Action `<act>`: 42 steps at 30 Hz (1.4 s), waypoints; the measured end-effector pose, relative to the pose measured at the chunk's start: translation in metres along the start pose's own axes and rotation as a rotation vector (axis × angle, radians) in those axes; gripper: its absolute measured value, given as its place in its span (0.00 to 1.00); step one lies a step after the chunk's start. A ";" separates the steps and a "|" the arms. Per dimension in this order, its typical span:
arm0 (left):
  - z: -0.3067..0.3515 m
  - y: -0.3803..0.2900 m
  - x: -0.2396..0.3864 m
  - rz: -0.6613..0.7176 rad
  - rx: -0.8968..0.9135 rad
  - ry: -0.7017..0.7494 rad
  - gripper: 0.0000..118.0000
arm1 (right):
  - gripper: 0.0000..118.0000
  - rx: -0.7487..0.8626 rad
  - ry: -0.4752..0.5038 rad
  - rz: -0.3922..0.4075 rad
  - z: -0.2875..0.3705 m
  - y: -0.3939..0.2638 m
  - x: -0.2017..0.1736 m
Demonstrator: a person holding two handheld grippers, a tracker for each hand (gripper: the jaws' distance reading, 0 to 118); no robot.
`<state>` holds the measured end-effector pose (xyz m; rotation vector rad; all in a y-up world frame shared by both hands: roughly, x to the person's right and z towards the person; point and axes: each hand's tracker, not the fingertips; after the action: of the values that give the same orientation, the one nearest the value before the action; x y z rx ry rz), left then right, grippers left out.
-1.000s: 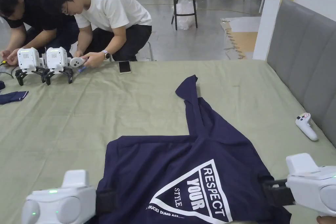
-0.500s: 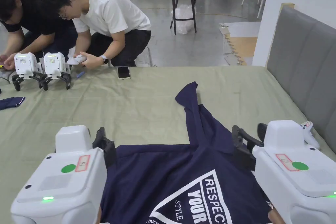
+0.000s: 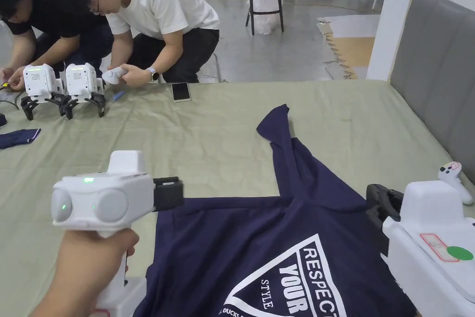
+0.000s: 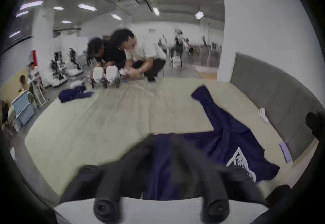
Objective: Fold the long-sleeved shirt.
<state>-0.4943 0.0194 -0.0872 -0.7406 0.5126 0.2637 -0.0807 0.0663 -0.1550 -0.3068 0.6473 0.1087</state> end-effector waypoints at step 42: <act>-0.225 -0.029 0.014 -0.197 -0.370 0.129 0.05 | 1.00 -0.741 -0.037 0.136 -0.357 -0.109 0.136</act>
<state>-0.5494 -0.1581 -0.2177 -1.1670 0.5140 0.1274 -0.1577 -0.1486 -0.4800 -0.9711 0.5717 0.4879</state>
